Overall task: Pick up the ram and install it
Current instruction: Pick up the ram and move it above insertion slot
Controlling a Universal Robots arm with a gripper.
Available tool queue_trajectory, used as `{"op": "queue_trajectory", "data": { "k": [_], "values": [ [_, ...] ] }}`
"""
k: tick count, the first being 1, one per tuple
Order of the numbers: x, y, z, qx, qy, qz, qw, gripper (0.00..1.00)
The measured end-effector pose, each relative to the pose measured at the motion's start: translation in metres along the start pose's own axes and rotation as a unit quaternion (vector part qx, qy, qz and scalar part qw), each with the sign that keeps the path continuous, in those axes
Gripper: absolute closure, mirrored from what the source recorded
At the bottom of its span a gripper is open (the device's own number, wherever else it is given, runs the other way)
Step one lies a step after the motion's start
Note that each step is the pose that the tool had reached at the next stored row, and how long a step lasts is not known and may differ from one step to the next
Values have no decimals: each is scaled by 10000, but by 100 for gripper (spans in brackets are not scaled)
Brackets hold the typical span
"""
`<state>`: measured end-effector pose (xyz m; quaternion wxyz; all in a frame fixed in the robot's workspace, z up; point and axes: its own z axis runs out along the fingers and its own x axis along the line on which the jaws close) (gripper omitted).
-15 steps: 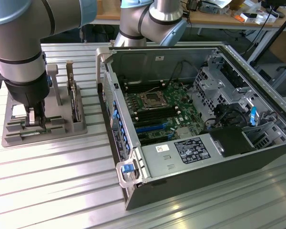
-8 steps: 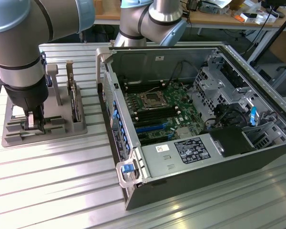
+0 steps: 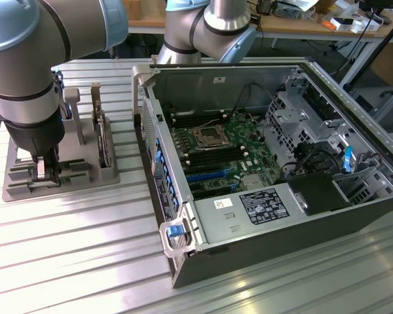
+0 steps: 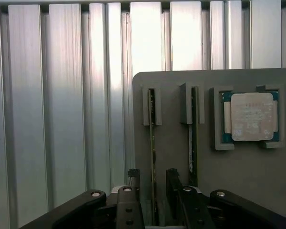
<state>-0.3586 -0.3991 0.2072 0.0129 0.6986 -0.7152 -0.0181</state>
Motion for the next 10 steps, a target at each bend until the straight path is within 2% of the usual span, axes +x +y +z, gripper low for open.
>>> {"op": "queue_trajectory", "data": {
  "k": [1, 4, 10],
  "values": [
    [0, 0, 0, 0, 0, 0, 10000, 65],
    [0, 0, 0, 0, 0, 0, 10000, 88],
    [0, 0, 0, 0, 0, 0, 10000, 88]
  ]
}}
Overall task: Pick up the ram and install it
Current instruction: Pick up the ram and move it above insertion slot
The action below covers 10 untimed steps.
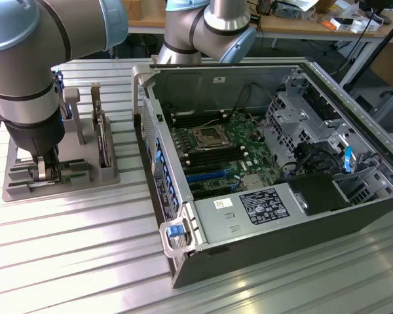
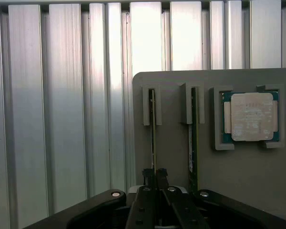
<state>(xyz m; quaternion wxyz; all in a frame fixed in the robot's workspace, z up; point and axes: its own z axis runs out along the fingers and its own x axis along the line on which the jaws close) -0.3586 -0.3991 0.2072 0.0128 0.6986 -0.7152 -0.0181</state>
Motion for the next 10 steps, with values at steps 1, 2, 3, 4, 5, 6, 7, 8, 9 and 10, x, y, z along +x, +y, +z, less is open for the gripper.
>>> {"op": "queue_trajectory", "data": {
  "k": [1, 2, 3, 4, 5, 6, 7, 8, 9, 10],
  "values": [
    [0, 0, -1, 1, -1, 0, 10000, 88],
    [0, 0, -7, 1, -1, 0, 10000, 88],
    [0, 1, -13, 0, 0, 0, 10000, 88],
    [0, 1, -20, -1, 0, 0, 10000, 88],
    [0, 1, -31, 0, 0, 0, 10000, 88],
    [0, 2, -53, -1, 0, 0, 10000, 88],
    [0, 3, -71, 0, 0, 0, 10000, 88],
    [-1, 4, -95, 0, 0, 0, 10000, 88],
    [-1, 5, -122, 0, 0, 0, 10000, 88],
    [-1, 6, -139, 0, -1, 0, 10000, 88]
  ]
}}
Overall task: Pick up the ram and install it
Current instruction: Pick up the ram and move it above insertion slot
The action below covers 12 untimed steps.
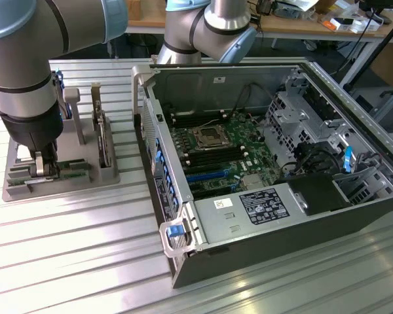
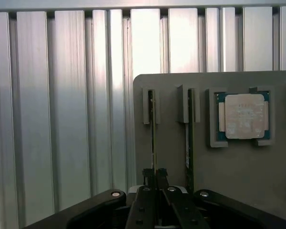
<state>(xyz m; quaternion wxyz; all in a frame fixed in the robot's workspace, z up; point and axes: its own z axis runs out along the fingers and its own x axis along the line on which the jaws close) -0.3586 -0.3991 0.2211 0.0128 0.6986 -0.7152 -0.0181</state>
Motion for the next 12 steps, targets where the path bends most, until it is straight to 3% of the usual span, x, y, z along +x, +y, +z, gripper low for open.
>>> {"op": "queue_trajectory", "data": {
  "k": [12],
  "values": [
    [-2, 11, -243, -1, -25, -1, 10000, 88]
  ]
}}
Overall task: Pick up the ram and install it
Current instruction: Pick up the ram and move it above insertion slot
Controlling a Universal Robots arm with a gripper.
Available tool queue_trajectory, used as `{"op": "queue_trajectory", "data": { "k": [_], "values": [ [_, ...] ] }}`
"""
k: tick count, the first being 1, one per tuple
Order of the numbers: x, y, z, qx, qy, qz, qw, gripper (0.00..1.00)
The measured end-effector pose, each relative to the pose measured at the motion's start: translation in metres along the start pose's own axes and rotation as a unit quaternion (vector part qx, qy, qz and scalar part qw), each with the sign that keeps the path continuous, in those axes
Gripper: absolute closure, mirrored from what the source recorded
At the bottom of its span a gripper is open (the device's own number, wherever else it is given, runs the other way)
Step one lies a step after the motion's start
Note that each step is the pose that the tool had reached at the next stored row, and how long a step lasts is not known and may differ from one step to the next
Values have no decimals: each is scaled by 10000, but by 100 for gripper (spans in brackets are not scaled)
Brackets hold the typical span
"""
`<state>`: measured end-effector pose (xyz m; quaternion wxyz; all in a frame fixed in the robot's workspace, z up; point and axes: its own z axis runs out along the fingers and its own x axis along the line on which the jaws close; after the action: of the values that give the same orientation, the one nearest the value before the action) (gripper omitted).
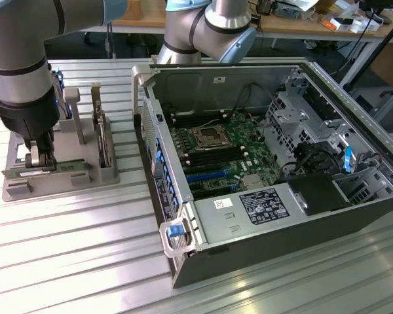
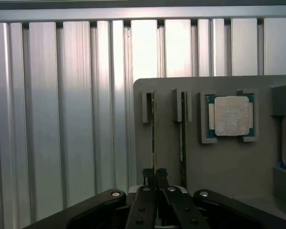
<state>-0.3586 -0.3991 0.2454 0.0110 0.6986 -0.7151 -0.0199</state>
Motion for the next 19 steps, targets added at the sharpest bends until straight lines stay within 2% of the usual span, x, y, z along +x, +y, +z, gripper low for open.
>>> {"op": "queue_trajectory", "data": {
  "k": [19],
  "values": [
    [-4, 12, -281, -1, -48, -2, 10000, 88]
  ]
}}
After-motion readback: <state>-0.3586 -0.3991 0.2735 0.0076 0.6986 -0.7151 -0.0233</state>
